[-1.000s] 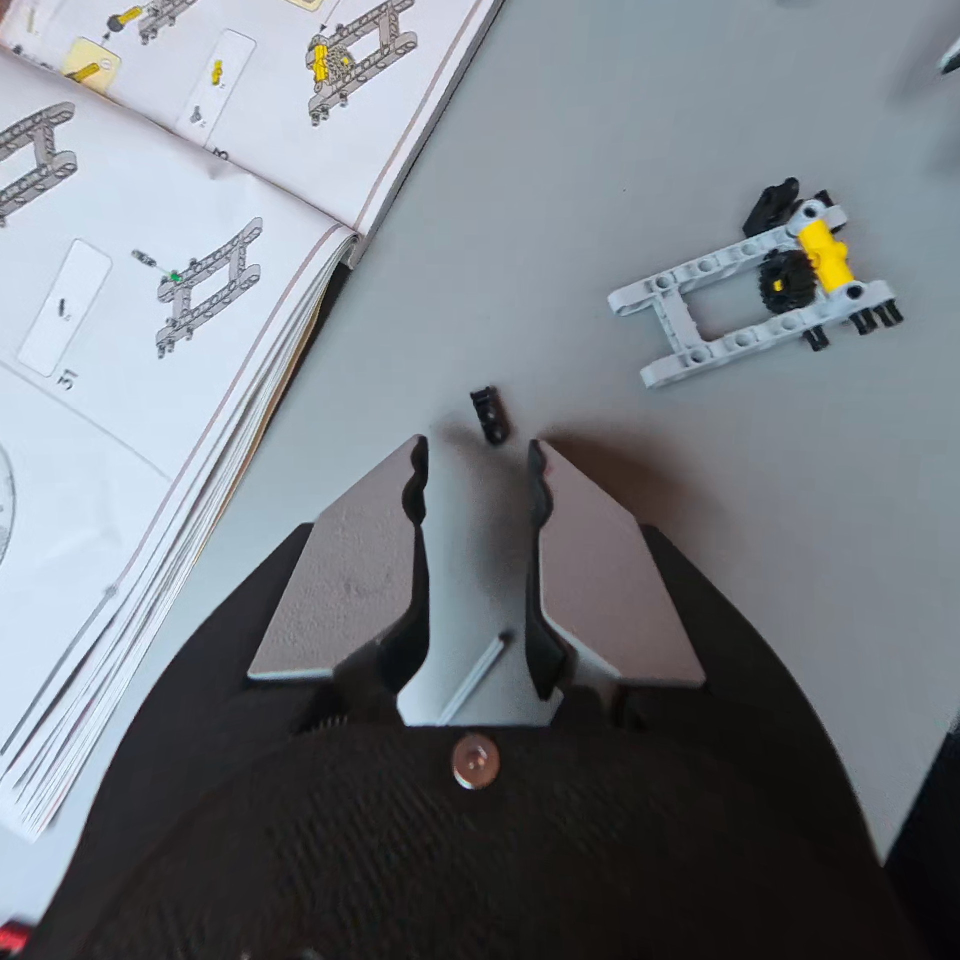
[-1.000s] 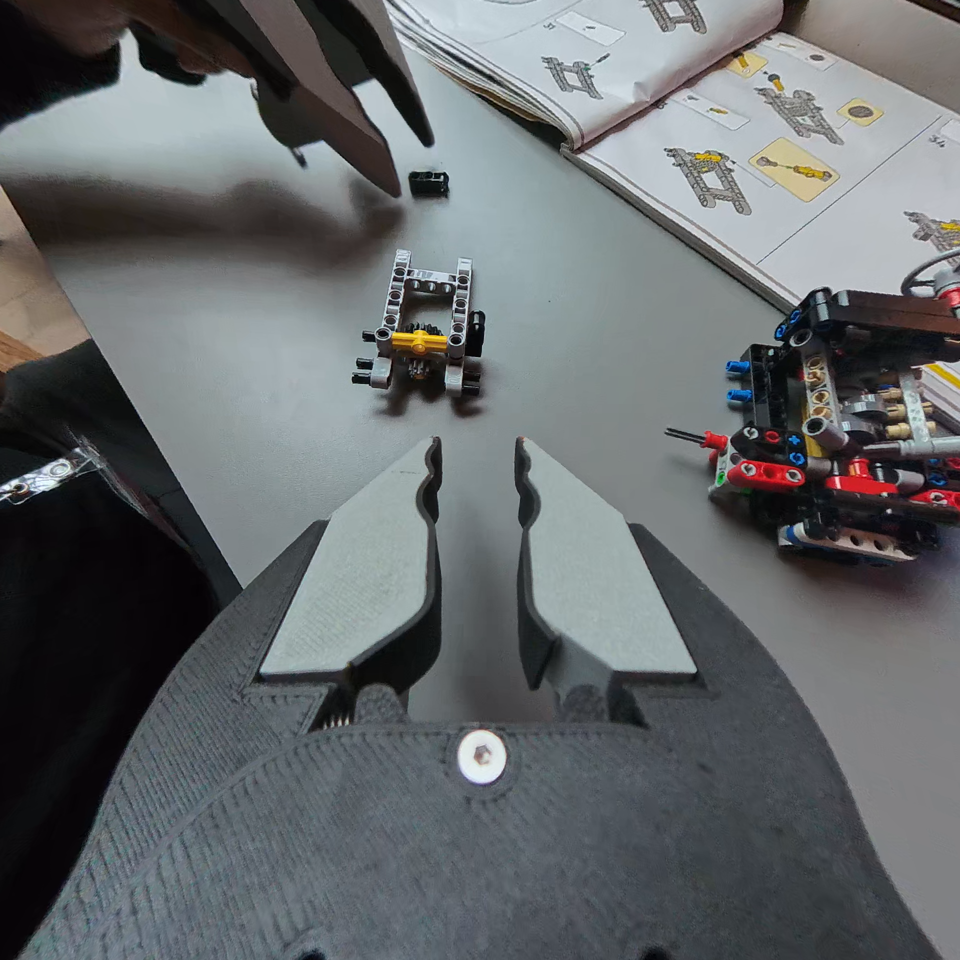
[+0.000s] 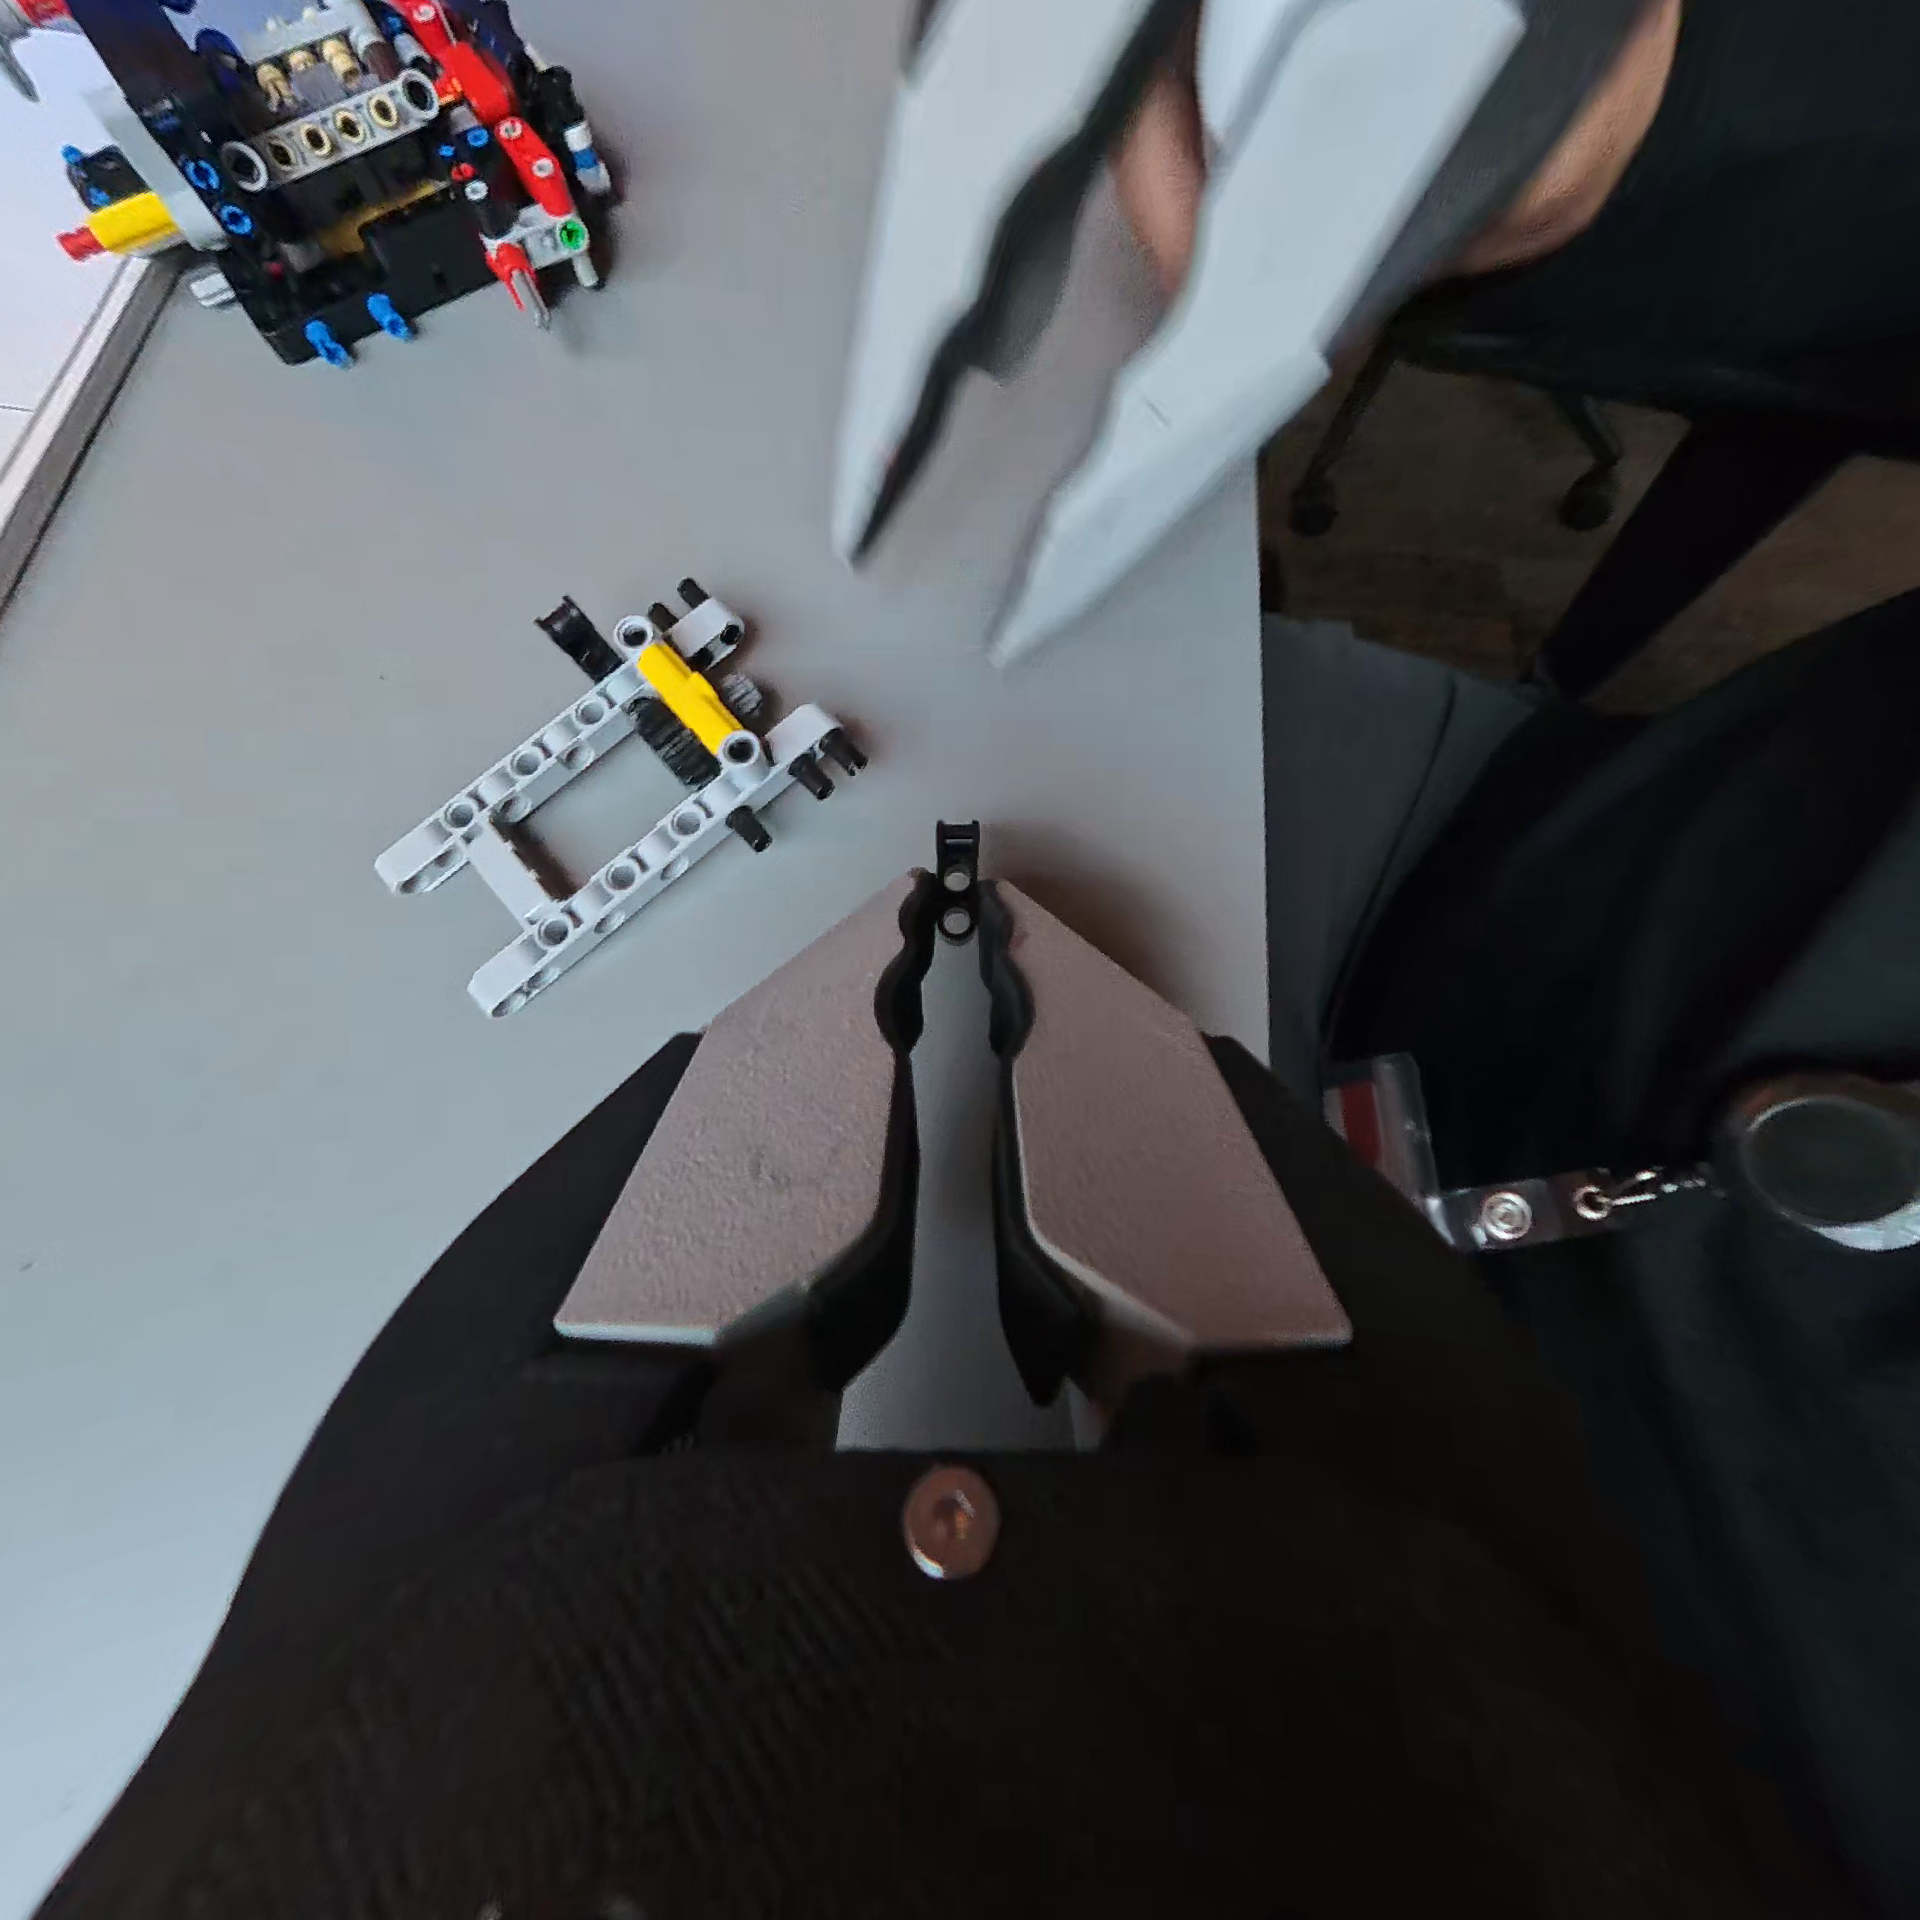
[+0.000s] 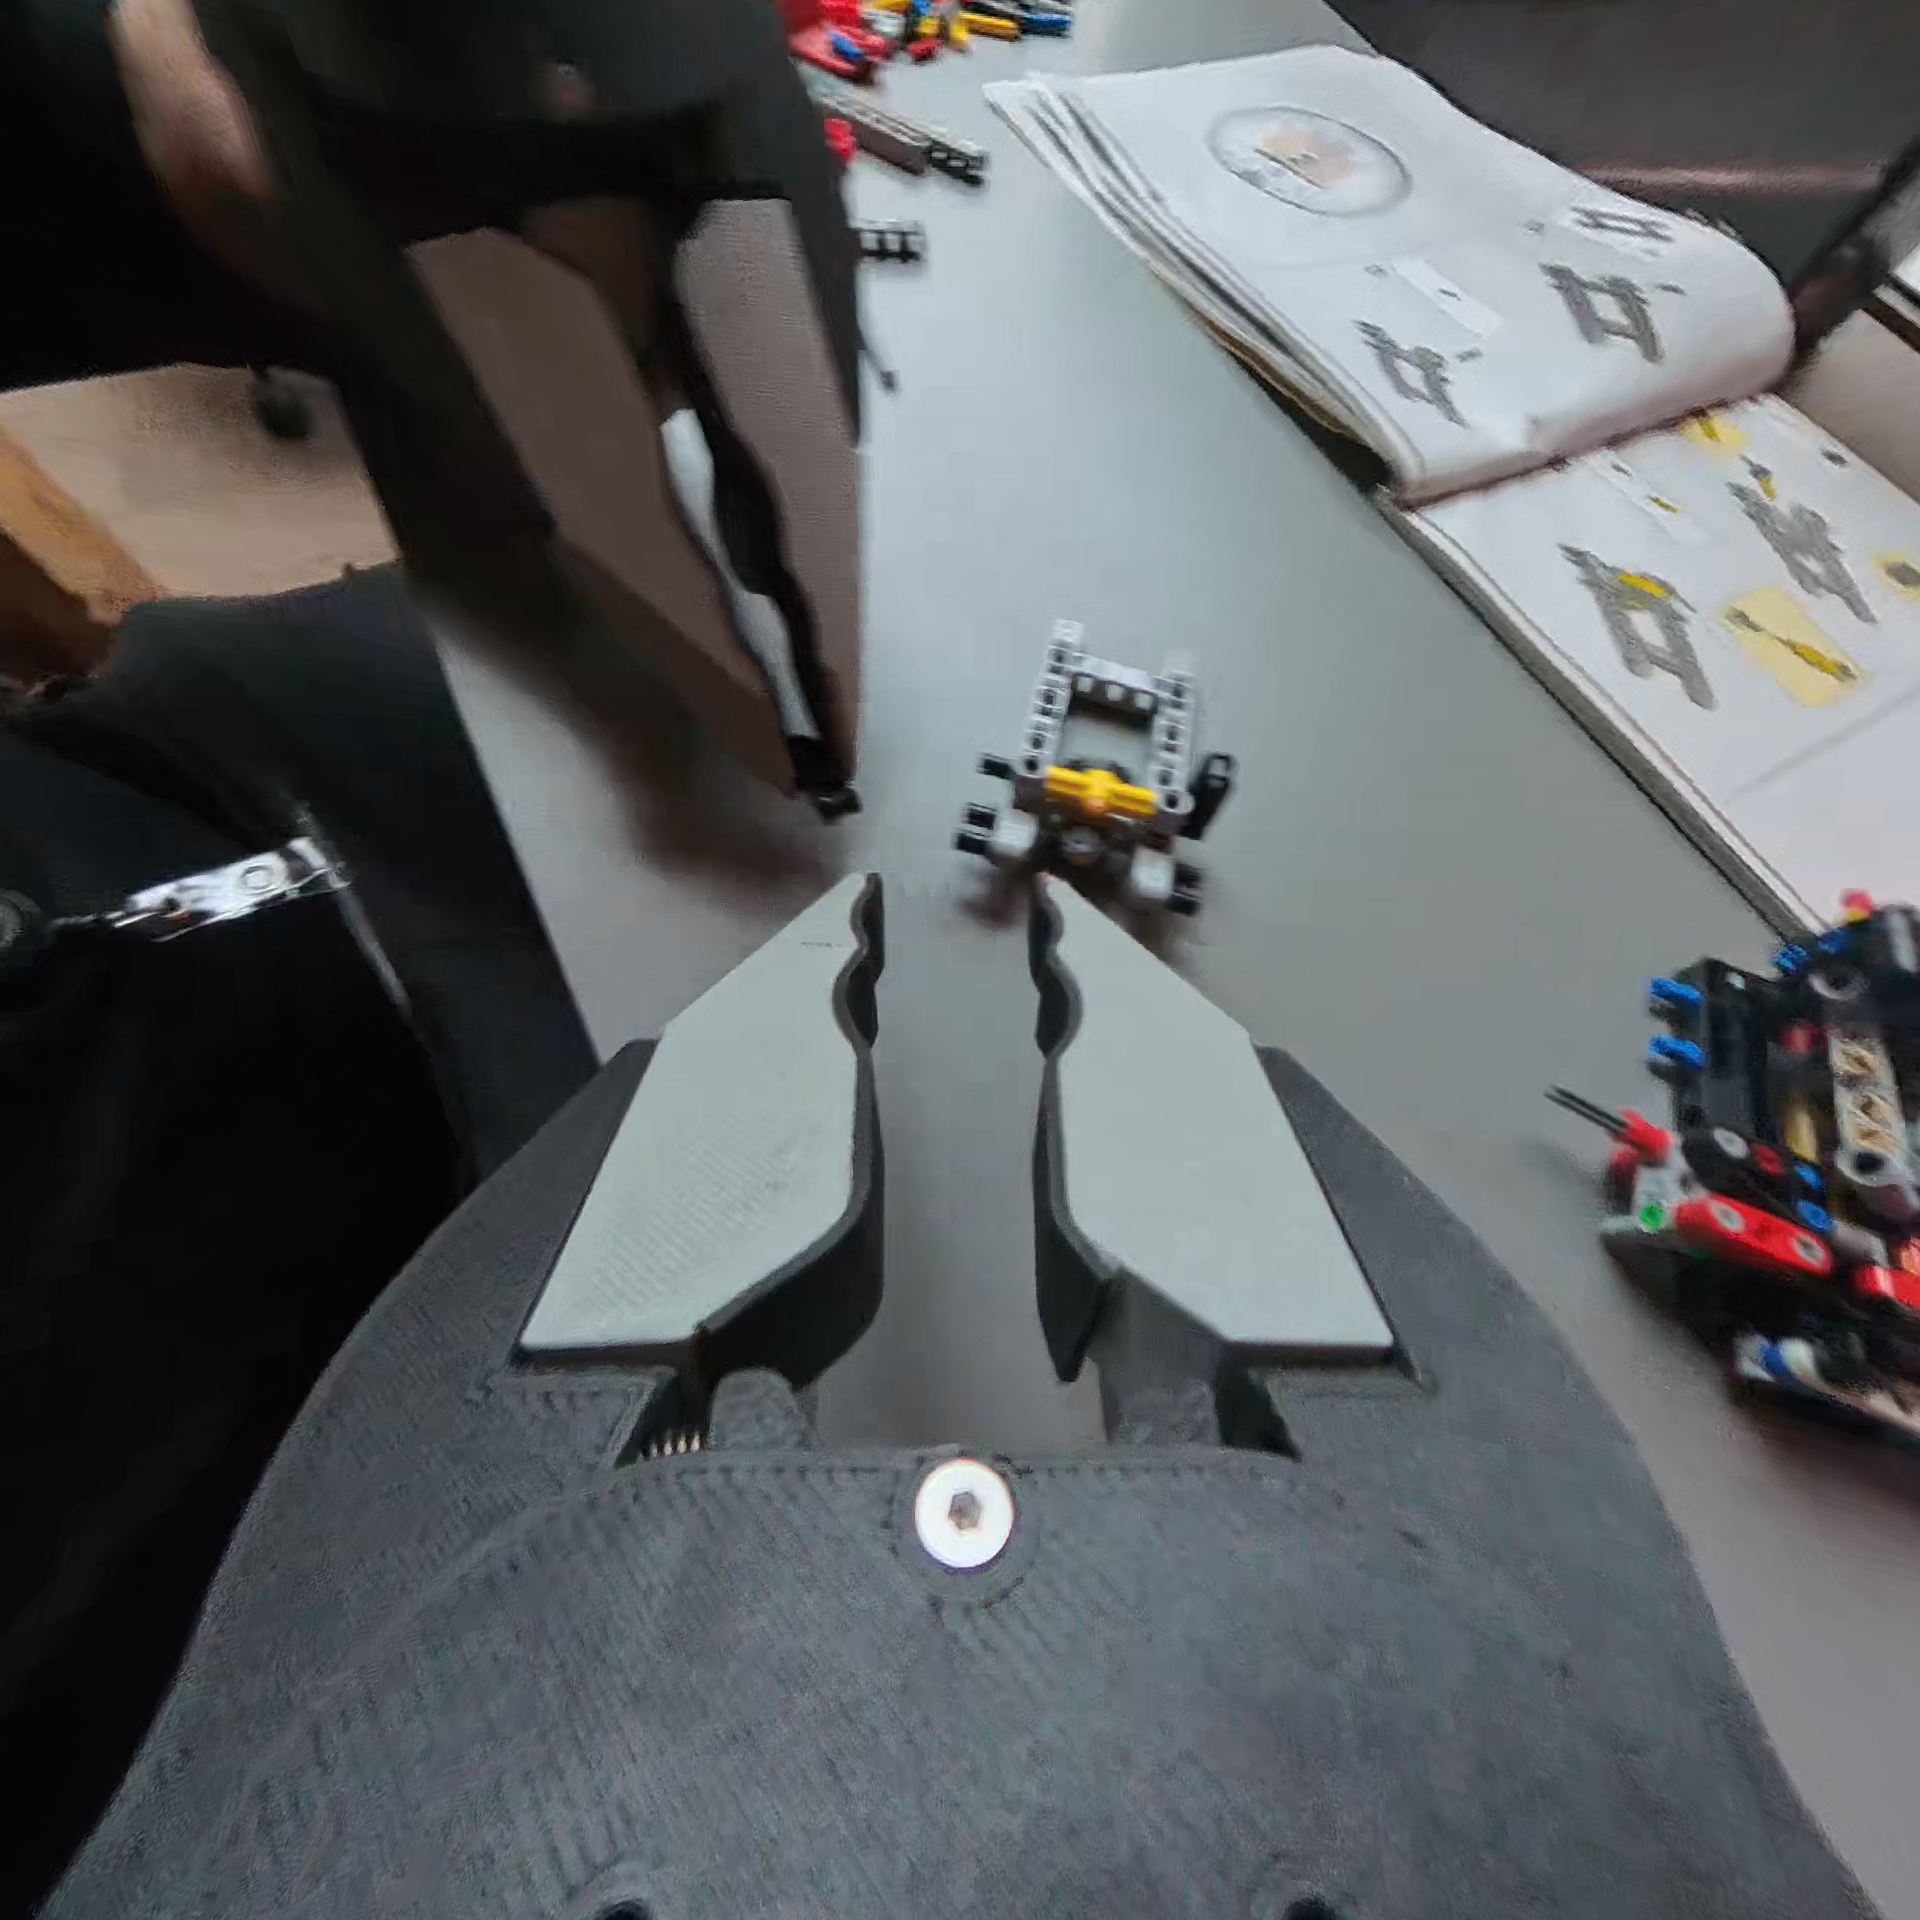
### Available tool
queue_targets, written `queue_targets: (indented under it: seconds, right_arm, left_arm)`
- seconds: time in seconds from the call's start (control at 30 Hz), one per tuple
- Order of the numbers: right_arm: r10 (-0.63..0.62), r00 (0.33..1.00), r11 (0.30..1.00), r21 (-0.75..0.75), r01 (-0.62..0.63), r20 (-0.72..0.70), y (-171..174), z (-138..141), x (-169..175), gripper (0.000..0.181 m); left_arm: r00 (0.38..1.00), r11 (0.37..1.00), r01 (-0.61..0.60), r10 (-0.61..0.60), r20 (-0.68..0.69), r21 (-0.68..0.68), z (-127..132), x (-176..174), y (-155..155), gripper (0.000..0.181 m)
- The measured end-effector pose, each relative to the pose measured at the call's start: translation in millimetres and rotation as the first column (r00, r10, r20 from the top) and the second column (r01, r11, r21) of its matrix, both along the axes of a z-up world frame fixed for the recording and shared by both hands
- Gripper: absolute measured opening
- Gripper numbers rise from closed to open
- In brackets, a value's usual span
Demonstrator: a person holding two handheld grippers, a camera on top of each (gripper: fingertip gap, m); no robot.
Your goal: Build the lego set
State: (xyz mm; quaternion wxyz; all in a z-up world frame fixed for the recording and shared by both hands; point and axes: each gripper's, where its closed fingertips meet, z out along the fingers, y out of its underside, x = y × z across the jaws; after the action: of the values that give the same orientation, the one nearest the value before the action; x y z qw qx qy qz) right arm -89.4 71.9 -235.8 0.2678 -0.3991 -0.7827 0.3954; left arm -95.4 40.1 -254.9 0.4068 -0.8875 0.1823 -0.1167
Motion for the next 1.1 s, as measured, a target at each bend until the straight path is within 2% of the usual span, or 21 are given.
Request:
queue_targets:
  seconds: [0.17,0.37,0.5,0.67,0.83,1.1]
  right_arm:
    - [0.152,0.988,0.983,-0.101,-0.154,-0.031,-36.0,5.1,13.7,0.02]
    - [0.201,0.977,0.948,-0.235,-0.213,-0.071,-39.9,21.0,18.2,0.017]
    - [0.163,0.985,0.95,-0.263,-0.17,-0.047,-31.4,19.8,14.4,0.017]
    - [0.155,0.986,0.943,-0.289,-0.166,-0.06,-28.9,23.6,14.0,0.016]
    - [0.191,0.978,0.928,-0.31,-0.207,-0.081,-32.5,28.1,17.7,0.014]
    - [0.218,0.965,0.923,-0.292,-0.251,-0.143,-38.6,35.2,19.8,0.004]
  left_arm:
    - [0.991,0.994,0.061,-0.072,0.114,0.093,17.4,14.3,0.2,0.005]
    - [0.98,0.974,0.076,-0.113,0.164,0.215,37.3,20.0,-1.2,0.005]
    - [0.981,0.968,0.038,-0.083,0.175,0.248,42.3,13.1,2.9,0.005]
    - [0.981,0.965,0.045,-0.091,0.17,0.26,43.7,17.7,4.4,0.005]
    - [0.982,0.94,0.09,-0.139,0.129,0.328,50.6,26.2,2.8,0.005]
    - [0.974,0.931,0.134,-0.187,0.13,0.338,52.2,33.3,-0.5,0.005]
